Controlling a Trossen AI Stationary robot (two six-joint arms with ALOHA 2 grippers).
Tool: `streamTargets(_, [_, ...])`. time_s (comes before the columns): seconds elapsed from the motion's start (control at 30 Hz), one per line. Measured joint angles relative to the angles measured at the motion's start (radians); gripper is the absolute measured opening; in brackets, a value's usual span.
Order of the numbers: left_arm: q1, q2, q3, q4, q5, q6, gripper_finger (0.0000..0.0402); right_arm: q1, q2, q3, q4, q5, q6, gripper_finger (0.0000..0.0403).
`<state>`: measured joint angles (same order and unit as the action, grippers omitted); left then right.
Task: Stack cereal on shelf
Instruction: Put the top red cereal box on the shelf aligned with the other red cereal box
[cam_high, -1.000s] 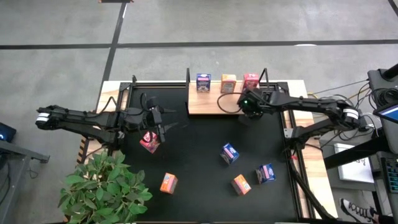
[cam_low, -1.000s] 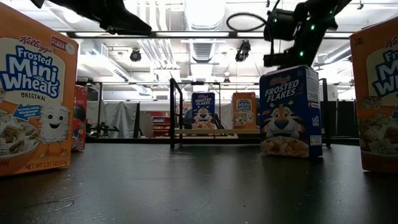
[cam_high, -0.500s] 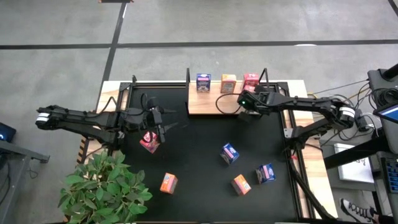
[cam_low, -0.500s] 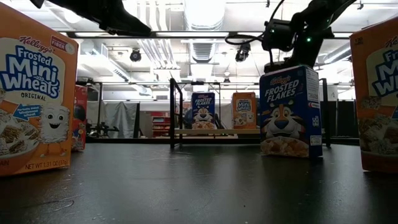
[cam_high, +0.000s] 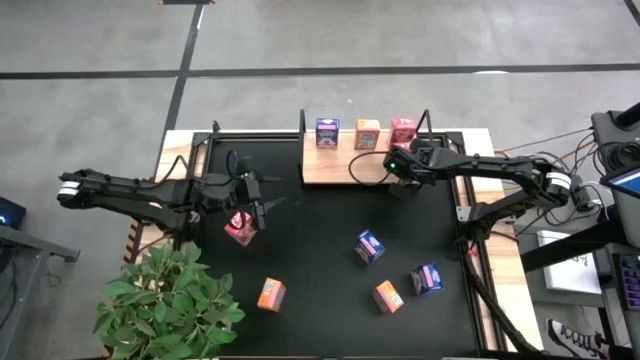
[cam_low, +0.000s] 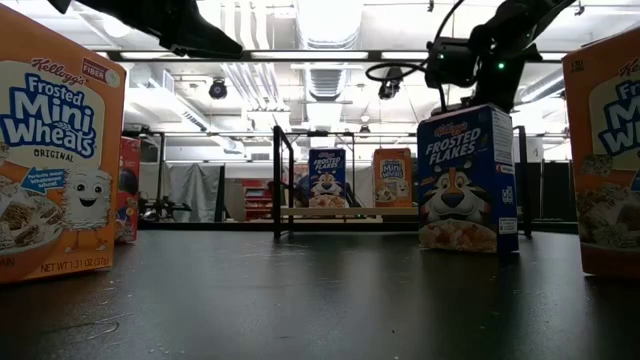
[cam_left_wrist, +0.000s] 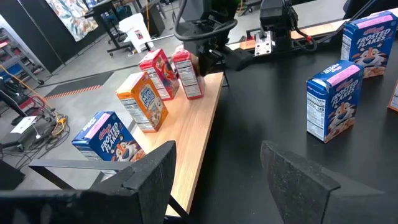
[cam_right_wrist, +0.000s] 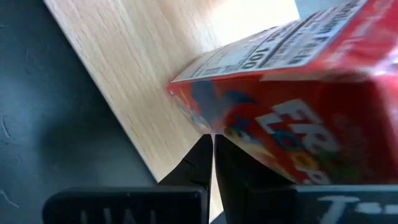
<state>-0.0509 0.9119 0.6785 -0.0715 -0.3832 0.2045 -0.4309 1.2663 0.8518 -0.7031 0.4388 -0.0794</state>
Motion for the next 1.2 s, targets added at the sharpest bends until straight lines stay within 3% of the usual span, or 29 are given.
streamTargets(0.57, [0.000,0.000,0.000,0.000,0.000,0.000,0.0219,-0.039,0.000,-0.064,0.162,0.033,-0.044,0.0009])
streamTargets(1.03, [0.000,0.000,0.000,-0.006,0.000,0.000,0.0219,-0.065,0.000,-0.059,0.154,0.024,-0.052,0.0009])
streamTargets(1.2, [0.000,0.000,0.000,-0.006,0.000,0.000,0.0219,-0.065,-0.003,-0.008,0.099,-0.046,-0.024,0.0009])
